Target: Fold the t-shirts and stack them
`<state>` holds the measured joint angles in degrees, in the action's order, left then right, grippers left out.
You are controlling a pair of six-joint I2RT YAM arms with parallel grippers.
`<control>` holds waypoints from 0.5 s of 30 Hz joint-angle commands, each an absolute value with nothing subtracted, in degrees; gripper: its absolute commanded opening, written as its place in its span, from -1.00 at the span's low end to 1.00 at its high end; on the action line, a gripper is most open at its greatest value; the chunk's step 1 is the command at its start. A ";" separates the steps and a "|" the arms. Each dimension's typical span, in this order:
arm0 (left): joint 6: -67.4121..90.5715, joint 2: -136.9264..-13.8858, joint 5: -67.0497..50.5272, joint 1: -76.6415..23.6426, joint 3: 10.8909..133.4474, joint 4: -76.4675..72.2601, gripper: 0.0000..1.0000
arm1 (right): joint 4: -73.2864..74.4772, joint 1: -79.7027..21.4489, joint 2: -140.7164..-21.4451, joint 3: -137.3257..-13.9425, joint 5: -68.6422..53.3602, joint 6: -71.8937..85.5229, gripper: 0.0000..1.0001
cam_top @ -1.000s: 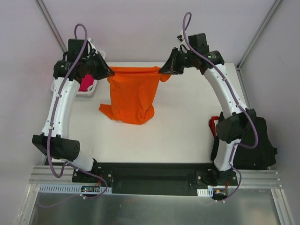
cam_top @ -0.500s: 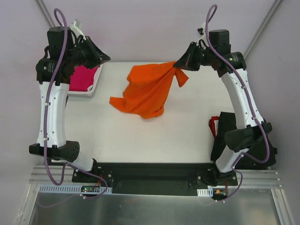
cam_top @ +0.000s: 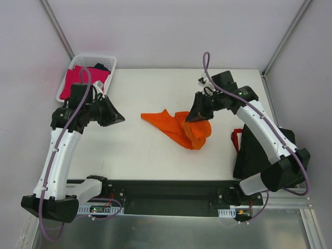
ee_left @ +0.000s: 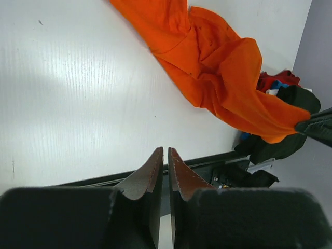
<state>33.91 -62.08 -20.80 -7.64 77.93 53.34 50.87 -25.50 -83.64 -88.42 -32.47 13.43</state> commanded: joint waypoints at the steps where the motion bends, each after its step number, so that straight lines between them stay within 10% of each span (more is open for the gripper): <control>1: 34.63 -59.33 -21.80 -8.79 73.66 52.21 -0.83 | 52.56 -30.13 -79.99 -84.38 -36.30 12.13 -0.58; 9: 34.10 -63.71 -21.71 -9.14 72.25 52.03 -0.83 | 56.59 -31.64 -79.10 -83.48 -32.27 10.30 -0.02; 15: 34.98 -69.07 -20.48 -9.49 71.37 51.42 -0.83 | 69.17 -28.75 -84.18 -91.15 -11.96 7.73 -0.02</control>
<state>33.93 -66.61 -20.78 -8.67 72.10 52.53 60.90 -31.42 -81.95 -87.20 -24.16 10.35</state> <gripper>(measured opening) 0.086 0.503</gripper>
